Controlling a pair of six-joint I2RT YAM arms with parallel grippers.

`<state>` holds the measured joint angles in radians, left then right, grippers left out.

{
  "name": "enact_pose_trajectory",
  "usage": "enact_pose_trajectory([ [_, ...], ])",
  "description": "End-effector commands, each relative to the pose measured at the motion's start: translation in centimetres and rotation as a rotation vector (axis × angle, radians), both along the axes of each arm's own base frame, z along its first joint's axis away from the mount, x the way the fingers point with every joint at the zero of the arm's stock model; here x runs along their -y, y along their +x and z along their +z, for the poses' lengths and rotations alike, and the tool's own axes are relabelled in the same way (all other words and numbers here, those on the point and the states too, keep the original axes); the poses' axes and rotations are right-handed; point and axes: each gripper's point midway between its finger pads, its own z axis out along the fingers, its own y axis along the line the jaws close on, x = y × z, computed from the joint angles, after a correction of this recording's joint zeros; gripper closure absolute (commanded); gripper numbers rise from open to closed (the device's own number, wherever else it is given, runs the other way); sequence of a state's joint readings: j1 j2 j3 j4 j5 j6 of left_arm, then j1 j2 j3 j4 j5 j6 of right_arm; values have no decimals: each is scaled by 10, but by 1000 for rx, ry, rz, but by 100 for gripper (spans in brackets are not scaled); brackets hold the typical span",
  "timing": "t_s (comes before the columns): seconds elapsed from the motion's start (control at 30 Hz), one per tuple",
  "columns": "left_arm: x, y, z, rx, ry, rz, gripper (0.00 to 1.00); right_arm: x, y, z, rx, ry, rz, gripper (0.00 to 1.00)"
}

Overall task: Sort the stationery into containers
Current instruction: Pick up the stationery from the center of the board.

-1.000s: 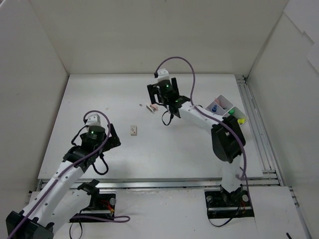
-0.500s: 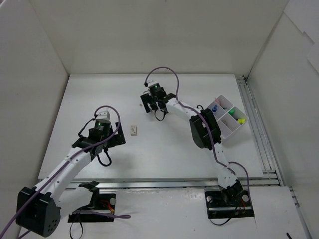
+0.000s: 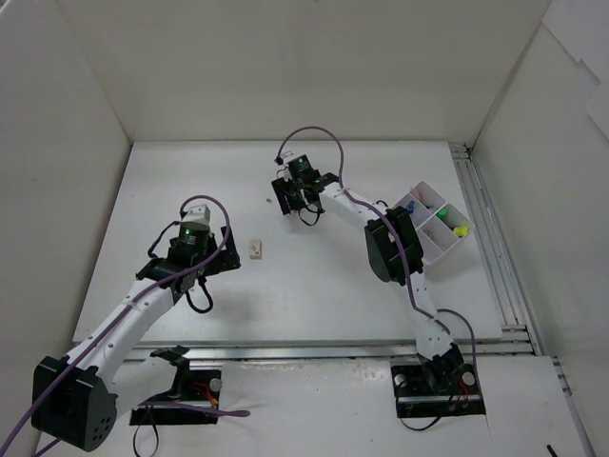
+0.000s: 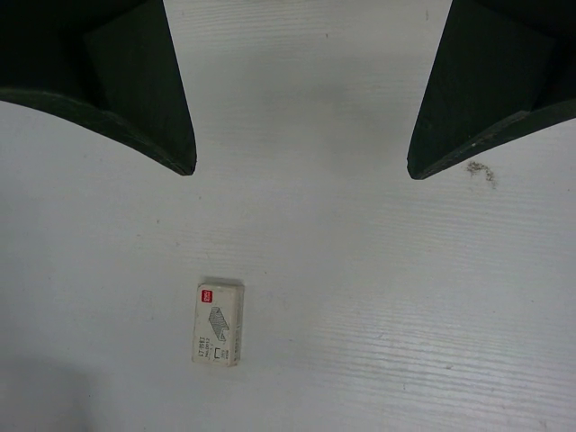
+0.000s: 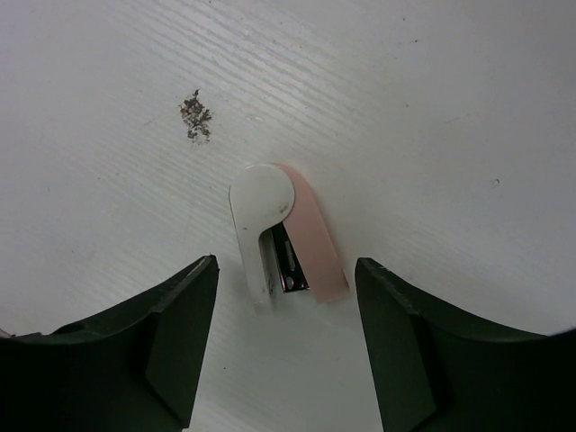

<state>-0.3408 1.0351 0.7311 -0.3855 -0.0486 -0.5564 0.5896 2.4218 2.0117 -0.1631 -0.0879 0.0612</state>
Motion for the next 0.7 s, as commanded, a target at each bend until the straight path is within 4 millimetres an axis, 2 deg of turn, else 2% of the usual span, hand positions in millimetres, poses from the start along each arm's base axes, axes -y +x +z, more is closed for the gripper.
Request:
enact_pose_trajectory([
  [0.0, 3, 22, 33, 111, -18, 2, 1, -7, 3, 20, 3, 55, -2, 42],
  [0.1, 2, 24, 30, 92, -9, 14, 1, -6, -1, 11, -24, 54, -15, 54],
  [0.13, 1, 24, 28, 84, -4, 20, 1, -4, -2, 7, -33, 48, -22, 62],
  [0.33, 1, 21, 32, 106, -15, 13, 0, 6, -2, 5, -12, 3, -83, 72],
  [0.4, 1, 19, 30, 107, -16, 12, 0, 2, -4, 6, -4, -5, -82, 75],
  [0.43, 1, 19, 30, 107, -16, 10, 1, 1, -4, 9, 4, -6, -79, 82],
  [0.47, 1, 18, 30, 107, -16, 9, 0, 0, -5, 10, 8, -6, -72, 85],
  [0.5, 1, 18, 30, 105, -18, 9, 1, -2, -6, 15, 15, -3, -65, 87],
  [0.53, 1, 18, 31, 106, -19, 8, 1, -4, -6, 25, 35, 5, -59, 93],
  [0.6, 1, 17, 31, 105, -19, 8, 0, -7, -8, 43, 71, 20, -48, 96],
  [0.63, 1, 17, 31, 108, -18, 7, 1, -7, -12, 62, 111, 43, -45, 98],
  [0.67, 1, 17, 32, 107, -19, 6, 1, -2, -12, 71, 145, 37, -64, 99],
])
